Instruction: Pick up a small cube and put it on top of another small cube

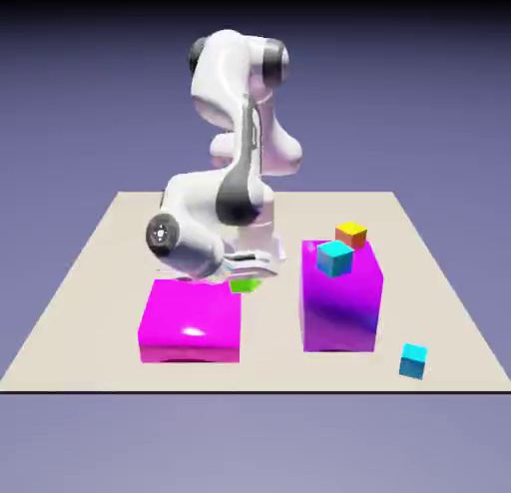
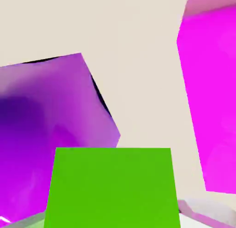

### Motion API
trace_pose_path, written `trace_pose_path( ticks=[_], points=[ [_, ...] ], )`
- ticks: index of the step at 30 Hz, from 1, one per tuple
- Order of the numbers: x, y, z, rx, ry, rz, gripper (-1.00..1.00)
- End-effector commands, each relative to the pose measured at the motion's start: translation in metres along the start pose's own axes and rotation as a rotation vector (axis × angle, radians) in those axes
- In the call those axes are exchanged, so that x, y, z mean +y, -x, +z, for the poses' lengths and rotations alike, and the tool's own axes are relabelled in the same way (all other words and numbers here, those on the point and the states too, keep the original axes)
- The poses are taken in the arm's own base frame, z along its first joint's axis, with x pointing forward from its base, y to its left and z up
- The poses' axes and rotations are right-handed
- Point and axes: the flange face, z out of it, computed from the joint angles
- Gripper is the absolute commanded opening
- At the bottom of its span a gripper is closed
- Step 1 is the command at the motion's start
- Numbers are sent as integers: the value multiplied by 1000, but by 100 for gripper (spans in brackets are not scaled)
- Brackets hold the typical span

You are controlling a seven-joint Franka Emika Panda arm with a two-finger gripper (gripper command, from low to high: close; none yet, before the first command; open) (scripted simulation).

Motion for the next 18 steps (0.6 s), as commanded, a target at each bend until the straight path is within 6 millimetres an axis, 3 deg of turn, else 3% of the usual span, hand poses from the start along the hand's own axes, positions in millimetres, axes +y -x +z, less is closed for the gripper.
trace_pose_path(
  ticks=[1, 6, 12, 14, 18],
  points=[
    [-5, 19, 5, 9, 18, 7, -100],
    [-22, 114, 36, 72, 106, 55, -100],
    [-22, 188, 85, -1, 179, 226, -100],
    [-19, 201, 88, -49, 161, 270, -100],
    [-19, 201, 88, -49, 161, 270, -100]
  ],
)
